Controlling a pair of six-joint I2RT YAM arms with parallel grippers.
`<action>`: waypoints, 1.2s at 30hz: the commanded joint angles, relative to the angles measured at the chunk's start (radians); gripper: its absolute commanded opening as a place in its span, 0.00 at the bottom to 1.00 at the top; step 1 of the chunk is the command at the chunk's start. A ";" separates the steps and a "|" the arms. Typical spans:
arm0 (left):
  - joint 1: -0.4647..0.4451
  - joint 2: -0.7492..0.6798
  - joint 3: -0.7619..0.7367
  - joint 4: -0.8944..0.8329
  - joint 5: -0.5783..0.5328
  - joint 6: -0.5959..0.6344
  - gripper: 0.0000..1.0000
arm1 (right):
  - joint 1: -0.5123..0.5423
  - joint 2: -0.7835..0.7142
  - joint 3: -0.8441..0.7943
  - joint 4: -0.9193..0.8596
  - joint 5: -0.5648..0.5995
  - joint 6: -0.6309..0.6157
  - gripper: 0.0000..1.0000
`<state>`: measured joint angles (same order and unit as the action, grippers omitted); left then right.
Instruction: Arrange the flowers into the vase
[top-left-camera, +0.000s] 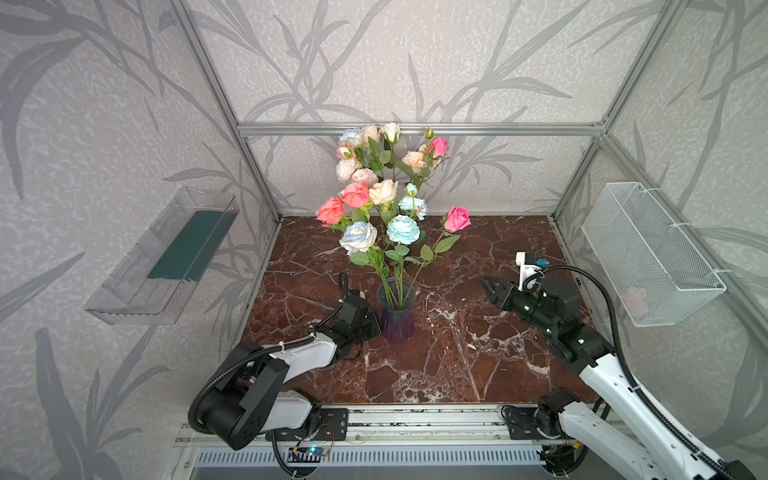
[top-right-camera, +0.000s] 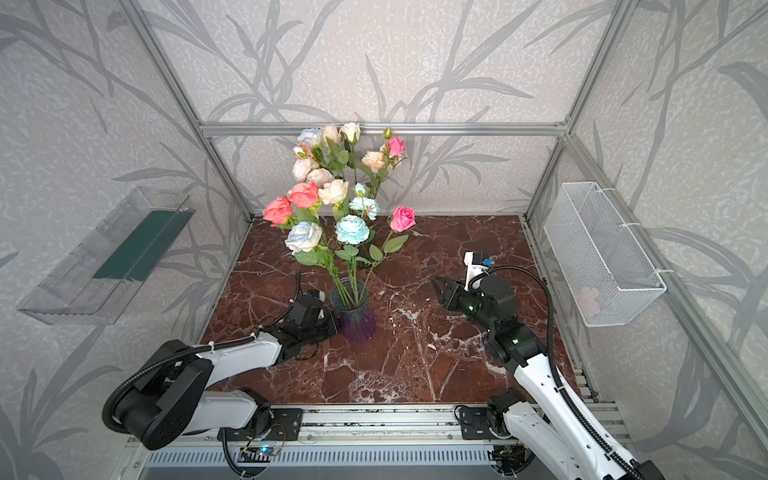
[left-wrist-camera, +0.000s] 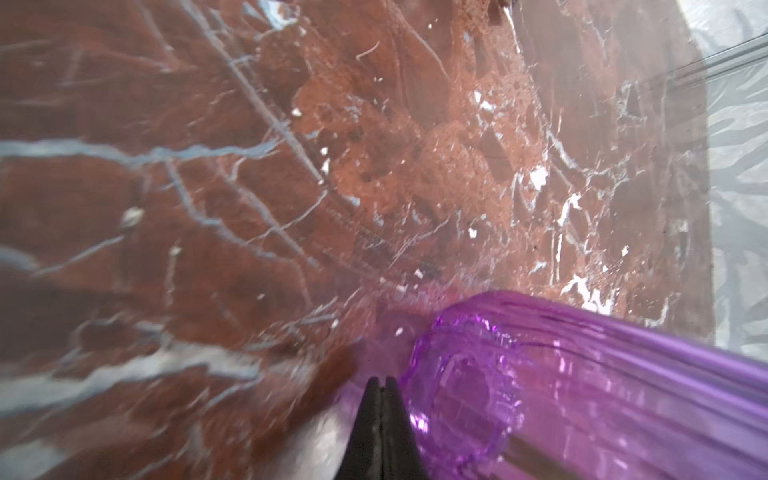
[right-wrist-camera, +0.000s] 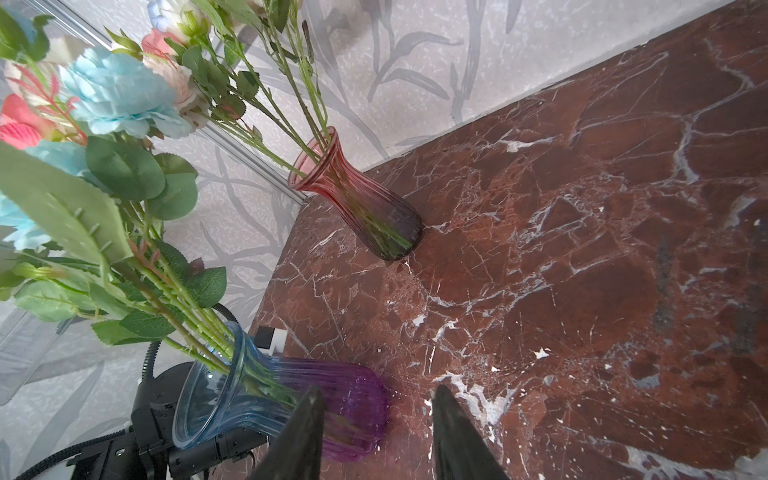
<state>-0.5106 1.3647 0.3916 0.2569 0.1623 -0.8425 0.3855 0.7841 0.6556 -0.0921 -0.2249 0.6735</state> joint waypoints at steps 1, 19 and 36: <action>-0.042 0.056 0.044 0.150 0.053 -0.033 0.00 | 0.000 -0.014 0.024 -0.013 0.019 -0.024 0.43; -0.082 0.192 0.215 0.169 0.038 0.010 0.00 | -0.086 -0.083 0.061 -0.147 0.056 -0.078 0.44; -0.038 -0.513 0.252 -0.429 -0.929 0.335 0.99 | -0.108 -0.037 -0.172 0.270 0.474 -0.305 0.99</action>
<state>-0.5549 0.8223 0.6792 -0.1509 -0.4839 -0.5716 0.2771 0.7250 0.6113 -0.1101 0.1539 0.4988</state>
